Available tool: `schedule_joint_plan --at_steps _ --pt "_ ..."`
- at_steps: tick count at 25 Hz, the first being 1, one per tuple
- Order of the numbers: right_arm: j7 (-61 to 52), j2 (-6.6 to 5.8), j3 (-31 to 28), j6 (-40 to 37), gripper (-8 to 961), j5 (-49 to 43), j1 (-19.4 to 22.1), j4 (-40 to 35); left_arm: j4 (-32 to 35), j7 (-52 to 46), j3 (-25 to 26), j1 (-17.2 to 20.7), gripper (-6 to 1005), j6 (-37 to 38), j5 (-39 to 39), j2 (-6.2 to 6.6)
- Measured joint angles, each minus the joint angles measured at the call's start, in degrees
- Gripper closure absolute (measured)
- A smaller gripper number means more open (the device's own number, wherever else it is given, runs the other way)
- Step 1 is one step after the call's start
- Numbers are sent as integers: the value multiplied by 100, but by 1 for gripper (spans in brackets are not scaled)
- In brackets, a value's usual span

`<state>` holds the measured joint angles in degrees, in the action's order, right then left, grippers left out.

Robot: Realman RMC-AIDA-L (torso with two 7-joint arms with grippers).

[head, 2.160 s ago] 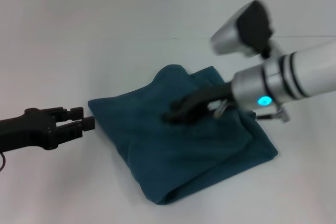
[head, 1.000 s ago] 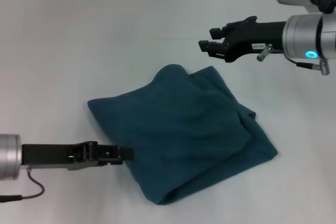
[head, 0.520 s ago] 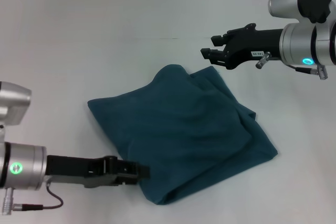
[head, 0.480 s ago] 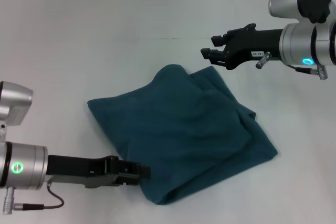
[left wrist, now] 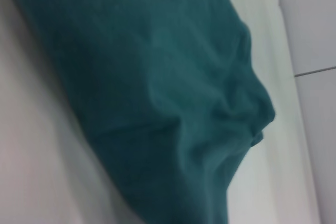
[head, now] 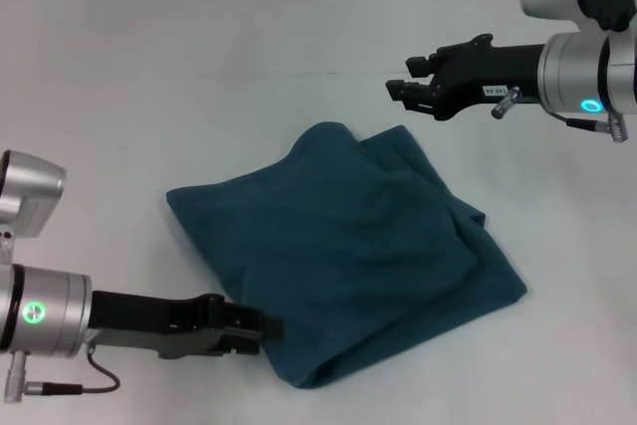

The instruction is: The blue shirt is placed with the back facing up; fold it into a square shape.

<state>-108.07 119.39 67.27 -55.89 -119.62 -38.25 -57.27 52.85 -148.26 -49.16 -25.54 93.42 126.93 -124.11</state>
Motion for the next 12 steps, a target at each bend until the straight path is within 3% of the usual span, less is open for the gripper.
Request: schedule_joint_plan --at_steps 12 --pt "13 -60 -43 -3 552 -7 -21 33 -160 29 -221 -80 528 -406 157 -8"
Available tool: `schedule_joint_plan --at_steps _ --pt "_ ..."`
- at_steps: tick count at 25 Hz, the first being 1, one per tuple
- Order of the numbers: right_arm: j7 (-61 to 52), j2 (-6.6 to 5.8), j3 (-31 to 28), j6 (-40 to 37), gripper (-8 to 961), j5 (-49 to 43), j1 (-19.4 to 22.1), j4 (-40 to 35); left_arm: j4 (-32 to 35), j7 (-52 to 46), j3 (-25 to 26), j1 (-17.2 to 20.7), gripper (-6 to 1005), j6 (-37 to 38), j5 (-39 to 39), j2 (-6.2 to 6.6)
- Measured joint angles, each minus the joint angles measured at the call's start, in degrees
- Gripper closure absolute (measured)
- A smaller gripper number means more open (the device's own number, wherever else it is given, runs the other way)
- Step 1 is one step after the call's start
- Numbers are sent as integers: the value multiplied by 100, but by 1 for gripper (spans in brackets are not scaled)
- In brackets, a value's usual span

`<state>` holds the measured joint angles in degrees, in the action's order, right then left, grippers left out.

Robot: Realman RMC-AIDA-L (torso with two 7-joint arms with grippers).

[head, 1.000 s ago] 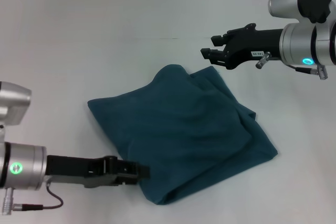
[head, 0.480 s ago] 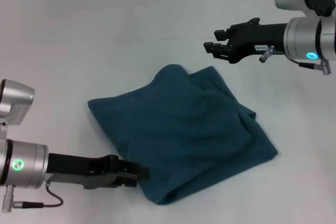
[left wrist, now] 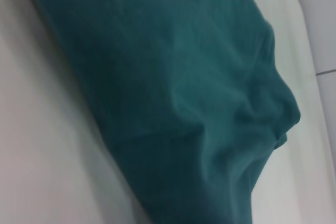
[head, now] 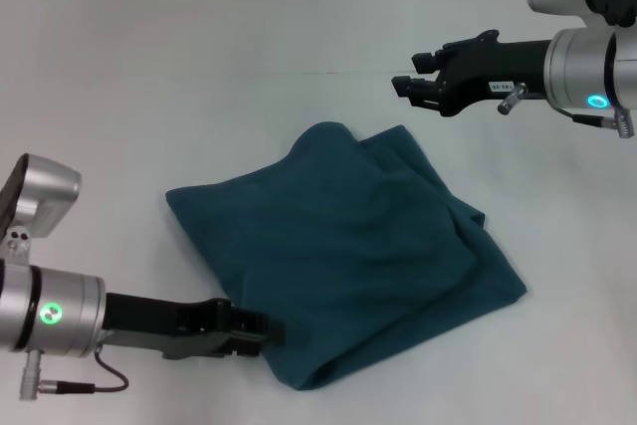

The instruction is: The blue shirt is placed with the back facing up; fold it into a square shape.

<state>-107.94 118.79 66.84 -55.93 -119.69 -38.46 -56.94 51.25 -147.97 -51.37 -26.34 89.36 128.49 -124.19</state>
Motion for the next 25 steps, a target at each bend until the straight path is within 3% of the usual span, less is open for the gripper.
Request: schedule_joint_plan --at_steps 25 --pt "28 19 -75 39 552 -160 -5 34 -133 -56 -32 -134 534 -35 231 35"
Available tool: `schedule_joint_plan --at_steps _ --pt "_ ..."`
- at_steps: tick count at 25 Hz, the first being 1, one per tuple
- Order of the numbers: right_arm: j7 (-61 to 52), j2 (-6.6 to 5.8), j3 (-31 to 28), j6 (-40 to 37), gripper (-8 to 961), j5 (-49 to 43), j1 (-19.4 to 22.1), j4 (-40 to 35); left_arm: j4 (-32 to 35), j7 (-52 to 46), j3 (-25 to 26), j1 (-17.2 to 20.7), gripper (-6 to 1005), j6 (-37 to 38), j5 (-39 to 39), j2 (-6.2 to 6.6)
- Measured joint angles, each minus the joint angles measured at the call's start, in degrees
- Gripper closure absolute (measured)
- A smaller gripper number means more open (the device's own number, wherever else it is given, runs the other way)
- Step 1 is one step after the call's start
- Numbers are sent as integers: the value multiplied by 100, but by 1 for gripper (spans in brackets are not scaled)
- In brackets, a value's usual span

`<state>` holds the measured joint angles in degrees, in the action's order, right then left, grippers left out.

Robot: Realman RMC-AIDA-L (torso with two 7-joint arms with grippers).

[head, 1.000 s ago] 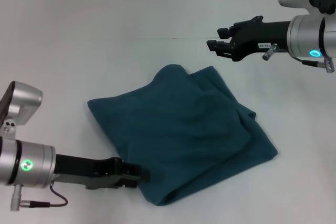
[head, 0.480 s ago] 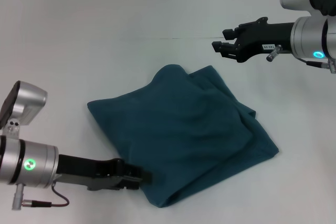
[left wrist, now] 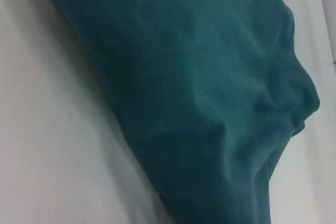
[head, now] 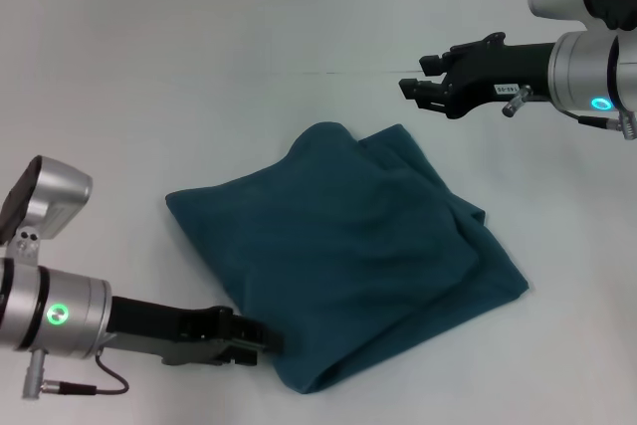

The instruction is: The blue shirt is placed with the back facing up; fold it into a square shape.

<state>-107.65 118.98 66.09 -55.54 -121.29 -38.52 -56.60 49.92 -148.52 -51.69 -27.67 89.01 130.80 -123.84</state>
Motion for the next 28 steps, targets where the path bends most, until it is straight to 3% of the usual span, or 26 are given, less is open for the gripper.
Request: schedule_joint_plan --at_steps 19,24,28 --pt "5 -22 -55 77 552 1 86 35 -371 -1 -156 -311 539 -221 -5 -19" --pt "13 -24 -98 79 552 1 88 81 -603 42 -269 -421 586 -389 -5 -13" --pt "16 -24 -144 79 552 1 94 81 -647 54 -450 -468 736 -474 -5 -10"
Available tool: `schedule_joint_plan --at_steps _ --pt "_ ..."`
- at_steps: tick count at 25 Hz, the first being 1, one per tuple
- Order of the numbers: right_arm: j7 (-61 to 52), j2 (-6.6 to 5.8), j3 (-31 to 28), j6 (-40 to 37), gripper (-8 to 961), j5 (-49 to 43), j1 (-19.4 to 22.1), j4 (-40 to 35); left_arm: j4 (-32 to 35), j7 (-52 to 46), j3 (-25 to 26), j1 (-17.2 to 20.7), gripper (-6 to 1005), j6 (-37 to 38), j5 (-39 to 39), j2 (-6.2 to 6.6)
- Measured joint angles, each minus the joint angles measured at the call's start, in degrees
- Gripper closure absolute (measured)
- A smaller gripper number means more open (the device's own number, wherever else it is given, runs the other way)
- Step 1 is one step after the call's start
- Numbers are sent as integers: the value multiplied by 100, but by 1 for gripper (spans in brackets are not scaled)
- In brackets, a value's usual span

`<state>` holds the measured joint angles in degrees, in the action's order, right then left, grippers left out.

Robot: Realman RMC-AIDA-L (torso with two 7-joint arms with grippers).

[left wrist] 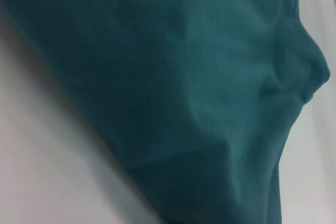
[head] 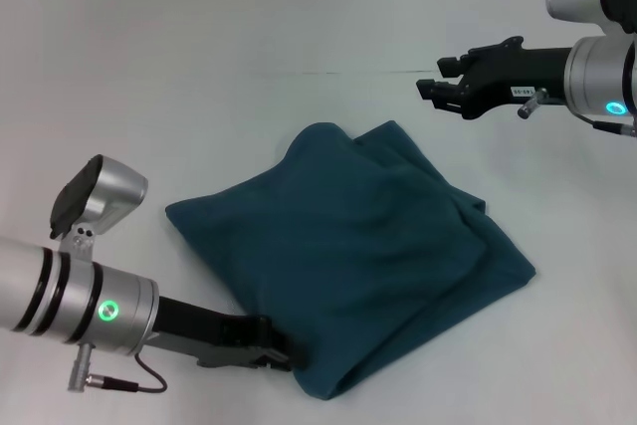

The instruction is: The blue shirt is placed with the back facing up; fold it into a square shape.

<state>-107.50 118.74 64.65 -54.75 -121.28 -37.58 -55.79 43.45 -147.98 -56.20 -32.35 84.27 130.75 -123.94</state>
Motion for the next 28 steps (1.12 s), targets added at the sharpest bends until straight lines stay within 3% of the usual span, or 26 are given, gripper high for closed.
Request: schedule_joint_plan --at_steps 12,20,28 --pt "1 17 -89 0 551 0 55 -1 -3 210 -7 -2 898 140 -153 1" --pt "-11 34 -157 -1 551 0 58 3 48 257 90 32 921 219 -215 7" --pt "-45 42 -190 0 551 0 49 7 68 336 618 46 924 211 -137 175"
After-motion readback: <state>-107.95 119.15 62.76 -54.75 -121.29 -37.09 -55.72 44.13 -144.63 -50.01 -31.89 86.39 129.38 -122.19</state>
